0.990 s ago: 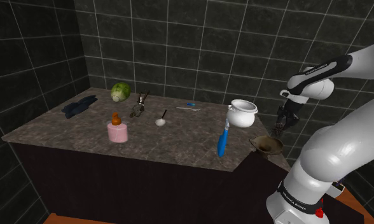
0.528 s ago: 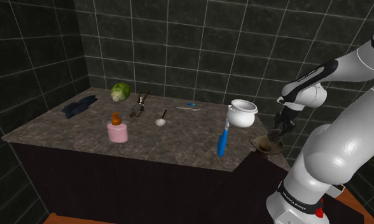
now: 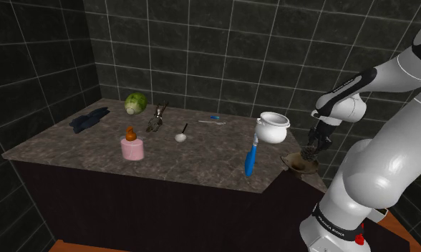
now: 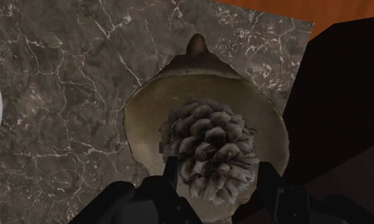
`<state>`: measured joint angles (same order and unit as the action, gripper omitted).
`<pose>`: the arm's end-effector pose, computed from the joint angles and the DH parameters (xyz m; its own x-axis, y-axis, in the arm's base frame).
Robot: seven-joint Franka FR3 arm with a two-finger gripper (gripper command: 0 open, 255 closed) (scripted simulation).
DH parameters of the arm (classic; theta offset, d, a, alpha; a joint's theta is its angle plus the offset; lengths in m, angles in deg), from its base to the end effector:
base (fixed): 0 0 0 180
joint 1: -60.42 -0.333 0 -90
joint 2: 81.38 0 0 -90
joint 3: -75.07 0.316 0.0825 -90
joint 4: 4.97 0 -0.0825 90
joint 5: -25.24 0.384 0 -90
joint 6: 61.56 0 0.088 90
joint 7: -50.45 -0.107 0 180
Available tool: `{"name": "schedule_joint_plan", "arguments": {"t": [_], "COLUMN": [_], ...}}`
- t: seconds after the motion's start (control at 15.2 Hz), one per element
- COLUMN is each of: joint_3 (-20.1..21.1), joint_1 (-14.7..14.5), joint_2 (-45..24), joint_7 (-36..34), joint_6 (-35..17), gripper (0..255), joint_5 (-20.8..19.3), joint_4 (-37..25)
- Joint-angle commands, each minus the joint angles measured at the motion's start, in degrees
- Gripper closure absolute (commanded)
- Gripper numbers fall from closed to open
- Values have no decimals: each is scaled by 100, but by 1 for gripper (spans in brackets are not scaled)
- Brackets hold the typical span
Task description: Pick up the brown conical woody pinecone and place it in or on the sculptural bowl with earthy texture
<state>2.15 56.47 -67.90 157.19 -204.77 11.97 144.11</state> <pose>0.1713 -0.3969 0.2784 0.6513 0.7539 0.0856 0.7552 -0.6551 0.0233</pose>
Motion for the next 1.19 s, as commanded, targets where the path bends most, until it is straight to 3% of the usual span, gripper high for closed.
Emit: {"name": "schedule_joint_plan", "arguments": {"t": [0.0, 0.33, 0.46, 0.59, 1.12], "joint_3": [-1, 0, 638, 1036, 1036], "joint_1": [-1, 0, 635, 981, 981], "joint_2": [-1, 0, 495, 859, 858], "joint_7": [1, 0, -348, -530, -530], "joint_6": [-1, -1, 538, 1003, 1003], "gripper": [0, 0, 0, 0, 0], "joint_5": [1, 0, -457, -677, -676], "joint_4": [-1, -1, -126, -261, -261]}}
